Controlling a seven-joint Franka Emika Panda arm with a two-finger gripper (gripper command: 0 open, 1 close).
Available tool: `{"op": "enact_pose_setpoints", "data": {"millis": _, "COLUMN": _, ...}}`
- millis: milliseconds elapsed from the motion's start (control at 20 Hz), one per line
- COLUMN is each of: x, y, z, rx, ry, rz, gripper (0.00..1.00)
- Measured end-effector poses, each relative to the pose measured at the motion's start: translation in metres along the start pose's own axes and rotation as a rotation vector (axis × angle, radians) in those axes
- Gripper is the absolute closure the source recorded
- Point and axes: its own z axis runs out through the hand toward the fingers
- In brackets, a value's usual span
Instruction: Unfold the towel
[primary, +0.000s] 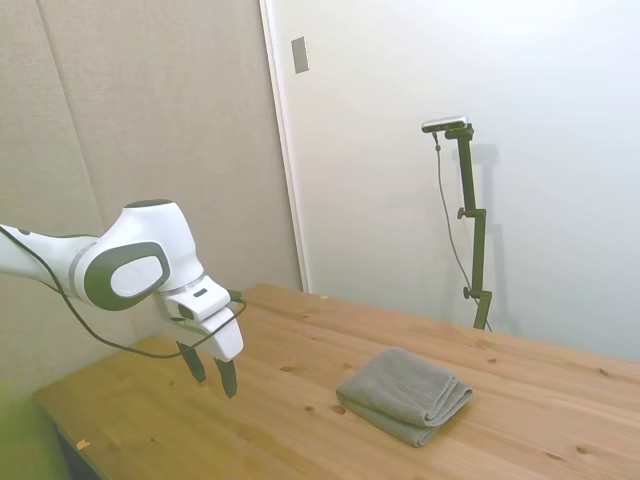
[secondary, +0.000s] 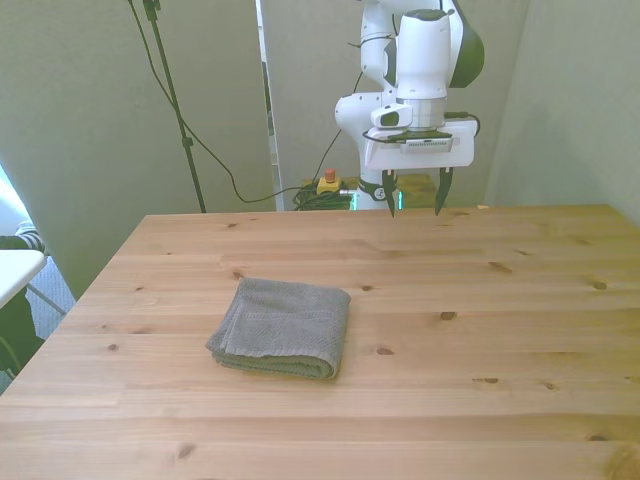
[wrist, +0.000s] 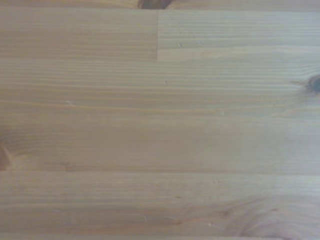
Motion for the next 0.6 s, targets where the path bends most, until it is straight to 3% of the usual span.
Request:
{"op": "enact_pose_setpoints", "data": {"millis": 250, "x": 0.016, "y": -0.001, "z": -0.002, "rx": 0.024, "ry": -0.006, "rz": 0.047, "gripper": 0.00}}
{"op": "enact_pose_setpoints", "data": {"millis": 450, "x": 0.102, "y": 0.016, "z": -0.011, "rx": 0.062, "ry": 0.044, "rz": 0.180, "gripper": 0.00}}
{"op": "enact_pose_setpoints", "data": {"millis": 600, "x": 0.184, "y": 0.051, "z": -0.008, "rx": 0.067, "ry": 0.061, "rz": 0.291, "gripper": 0.00}}
